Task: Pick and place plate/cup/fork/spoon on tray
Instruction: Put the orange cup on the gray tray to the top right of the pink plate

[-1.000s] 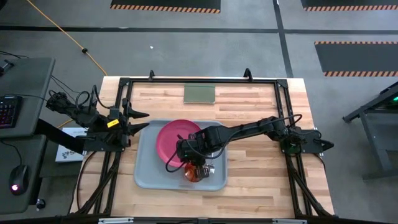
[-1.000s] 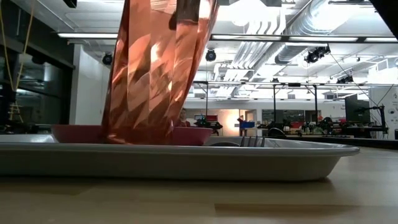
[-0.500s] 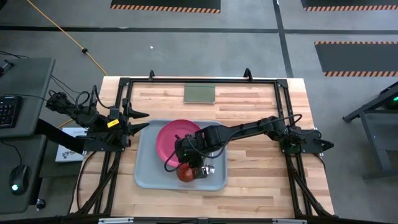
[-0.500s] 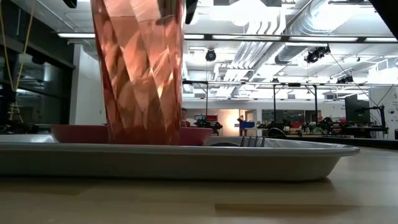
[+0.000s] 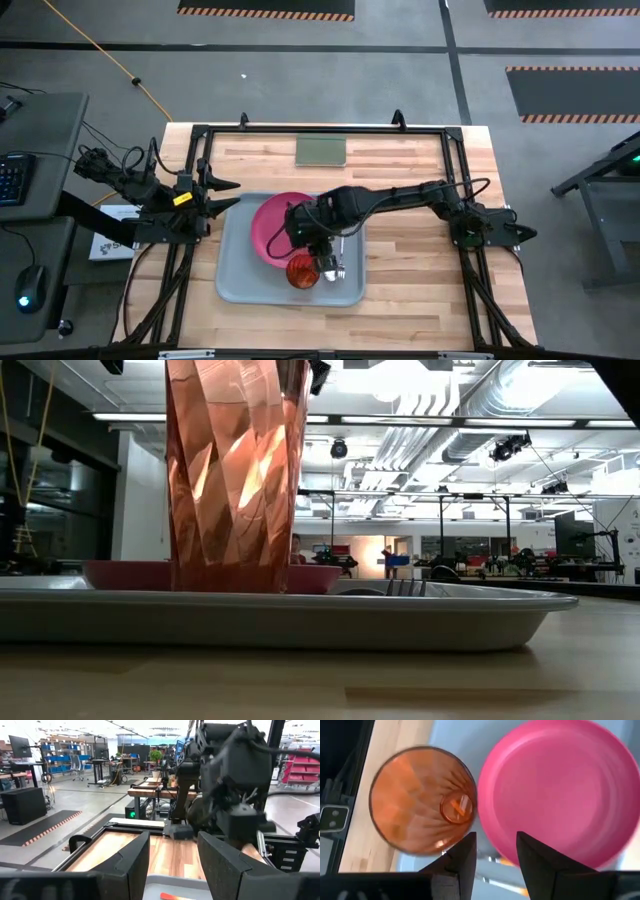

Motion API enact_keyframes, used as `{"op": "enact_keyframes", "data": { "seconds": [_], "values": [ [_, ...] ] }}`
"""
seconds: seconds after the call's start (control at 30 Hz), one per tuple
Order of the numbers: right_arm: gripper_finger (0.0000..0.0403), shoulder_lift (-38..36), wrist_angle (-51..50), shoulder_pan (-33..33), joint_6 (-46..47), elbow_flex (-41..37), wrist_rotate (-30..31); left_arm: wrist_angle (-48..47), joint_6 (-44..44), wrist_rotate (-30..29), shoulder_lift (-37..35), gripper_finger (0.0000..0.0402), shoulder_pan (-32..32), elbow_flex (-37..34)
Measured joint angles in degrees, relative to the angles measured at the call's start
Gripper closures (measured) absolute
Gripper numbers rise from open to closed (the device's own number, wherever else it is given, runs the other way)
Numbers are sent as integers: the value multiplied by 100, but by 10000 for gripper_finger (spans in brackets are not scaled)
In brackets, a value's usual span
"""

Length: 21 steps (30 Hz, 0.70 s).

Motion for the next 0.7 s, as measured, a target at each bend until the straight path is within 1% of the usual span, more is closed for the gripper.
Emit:
{"op": "enact_keyframes", "data": {
  "seconds": [0.2,0.37,0.47,0.6,0.7],
  "values": [
    [273,-224,-713,-60,185,4,67,-204,-95,0,24,245,2,0],
    [273,-245,-1477,30,464,0,484,-305,-186,1,144,245,2,0],
    [273,-259,-1624,146,617,-86,638,-297,-195,2,268,245,2,0],
    [273,-578,-1640,334,845,-596,917,-239,-195,2,414,245,2,0],
    [273,-1156,-1454,486,1195,-1444,1385,-153,-166,2,509,245,2,0]
  ]
}}
